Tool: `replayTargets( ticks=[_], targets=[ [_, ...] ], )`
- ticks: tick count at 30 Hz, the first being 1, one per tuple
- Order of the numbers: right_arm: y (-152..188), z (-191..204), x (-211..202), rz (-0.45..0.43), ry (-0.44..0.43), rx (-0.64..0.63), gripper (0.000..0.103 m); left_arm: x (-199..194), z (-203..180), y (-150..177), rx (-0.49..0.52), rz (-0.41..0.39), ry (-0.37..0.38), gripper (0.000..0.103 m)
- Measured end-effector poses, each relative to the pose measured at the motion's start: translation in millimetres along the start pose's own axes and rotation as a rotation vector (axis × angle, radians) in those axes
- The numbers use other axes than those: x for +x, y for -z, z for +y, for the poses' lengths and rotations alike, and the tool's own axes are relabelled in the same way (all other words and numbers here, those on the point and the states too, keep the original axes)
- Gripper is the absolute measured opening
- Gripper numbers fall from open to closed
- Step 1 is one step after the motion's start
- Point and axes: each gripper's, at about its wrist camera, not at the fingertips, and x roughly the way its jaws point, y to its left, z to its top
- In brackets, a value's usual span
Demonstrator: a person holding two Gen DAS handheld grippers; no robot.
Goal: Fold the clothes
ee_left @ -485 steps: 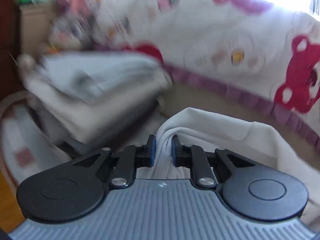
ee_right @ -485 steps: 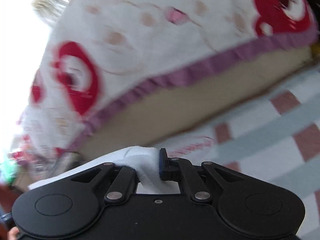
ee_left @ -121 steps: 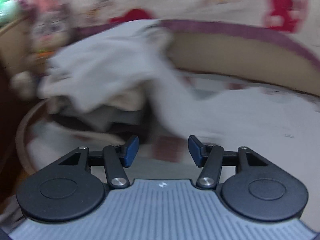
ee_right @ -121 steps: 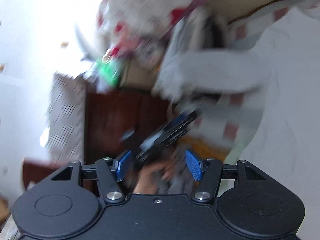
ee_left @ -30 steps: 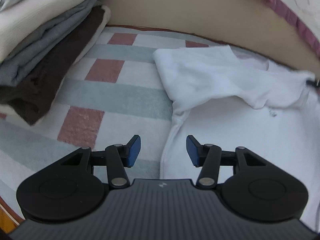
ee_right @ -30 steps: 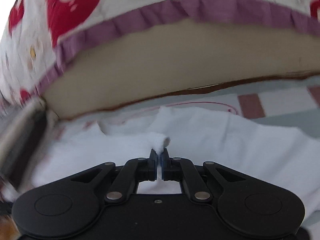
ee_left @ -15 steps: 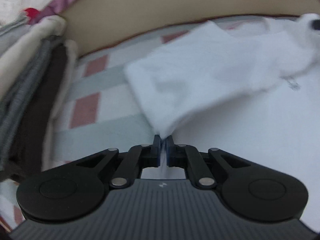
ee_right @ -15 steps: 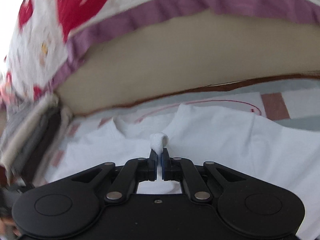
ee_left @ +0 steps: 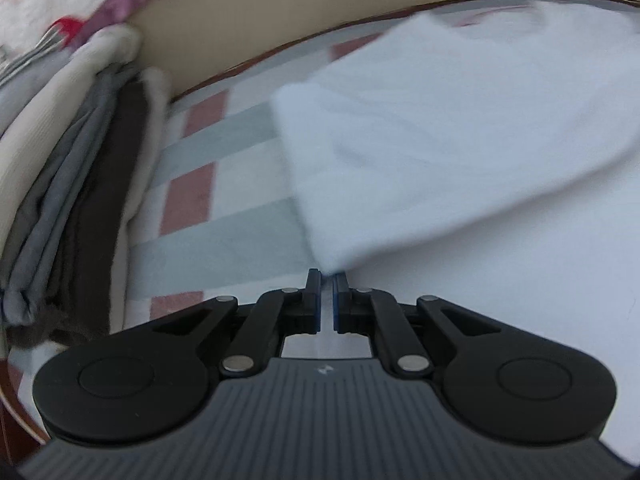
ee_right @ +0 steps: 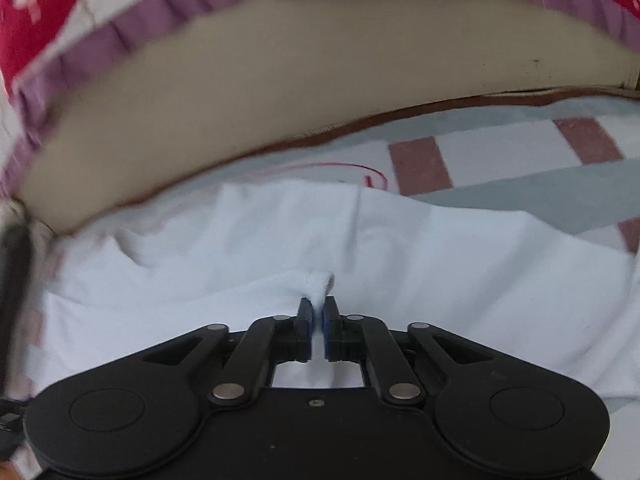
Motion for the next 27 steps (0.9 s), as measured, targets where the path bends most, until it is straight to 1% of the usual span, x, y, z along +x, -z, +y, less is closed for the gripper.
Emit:
replayTargets(
  ticks=[1, 2, 3, 4, 5, 7, 8, 9, 10, 11, 13, 14, 16, 17, 19, 20, 21, 22, 24, 26, 27],
  targets=[
    [-0.5, -4.6, -6.8, -0.01, 0.015, 0.025, 0.028, -11.1, 1.2, -0.3, 0.004, -0.007, 0.025, 0.008],
    [-1.0, -9.2, -13.7, -0.02, 0.03, 0.05, 0.036, -22.2, 2.4, -0.6, 0.006, -0.013, 0.049, 0.008],
    [-1.6, -13.8, -20.5, -0.03, 0.044, 0.075, 0.051, -30.6, 3.2, -1.4, -0.004, -0.021, 0.068, 0.009],
    [-2.1, -18.4, -27.4, -0.04, 0.059, 0.1, 0.053, -38.7, 4.9, -3.0, -0.024, -0.036, 0.095, 0.009],
    [-1.1, -25.0, -33.8, -0.039, 0.035, 0.142, 0.053, -42.2, 5.0, -5.6, -0.049, -0.051, 0.123, 0.01],
    [6.0, -41.3, -43.4, -0.007, -0.109, 0.256, 0.053, -48.5, 4.9, -10.8, -0.098, -0.081, 0.177, 0.013],
    [12.9, -46.8, -44.1, 0.021, -0.195, 0.298, 0.053, -46.7, 2.0, -13.5, -0.117, -0.092, 0.19, 0.013],
    [20.4, -51.0, -42.1, 0.055, -0.248, 0.335, 0.053, -42.0, -2.5, -16.7, -0.134, -0.103, 0.196, 0.013],
    [28.6, -53.6, -37.3, 0.094, -0.264, 0.367, 0.053, -37.1, -6.8, -19.1, -0.149, -0.114, 0.195, 0.013],
    [36.7, -56.2, -32.4, 0.133, -0.28, 0.398, 0.052, -30.8, -10.2, -21.7, -0.165, -0.122, 0.195, 0.013],
    [49.2, -61.3, -20.9, 0.171, -0.269, 0.464, 0.037, -18.9, -11.5, -23.5, -0.187, -0.102, 0.214, 0.013],
    [52.8, -62.5, -14.8, 0.179, -0.269, 0.493, 0.036, -13.9, -10.8, -22.7, -0.19, -0.086, 0.225, 0.013],
    [55.9, -61.9, -2.6, 0.186, -0.297, 0.541, 0.035, -3.9, -9.3, -21.0, -0.196, -0.053, 0.247, 0.013],
    [56.8, -60.1, 2.8, 0.187, -0.301, 0.551, 0.035, -1.3, -8.6, -19.6, -0.186, -0.052, 0.228, 0.013],
    [57.5, -52.7, 11.7, 0.187, -0.28, 0.541, 0.035, 3.0, -5.0, -18.4, -0.189, -0.063, 0.202, 0.013],
    [56.8, -48.0, 12.4, 0.179, -0.261, 0.519, 0.032, 5.1, -3.0, -18.5, -0.197, -0.074, 0.222, 0.013],
    [53.9, -42.8, 10.6, 0.164, -0.247, 0.479, 0.025, 8.4, -1.4, -19.1, -0.215, -0.069, 0.232, 0.014],
    [51.0, -37.6, 8.7, 0.149, -0.232, 0.438, 0.007, 11.8, 0.3, -19.7, -0.234, -0.062, 0.241, 0.014],
    [44.8, -26.6, -2.0, 0.111, -0.2, 0.343, 0.007, 16.8, 0.9, -19.9, -0.263, -0.06, 0.205, 0.014],
    [39.2, -14.8, -32.8, 0.058, -0.153, 0.207, 0.006, 20.9, 1.2, -17.1, -0.274, -0.054, 0.183, 0.014],
    [39.4, -11.0, -44.2, 0.049, -0.124, 0.145, 0.006, 23.5, 1.3, -15.0, -0.272, -0.047, 0.179, 0.014]
  ],
)
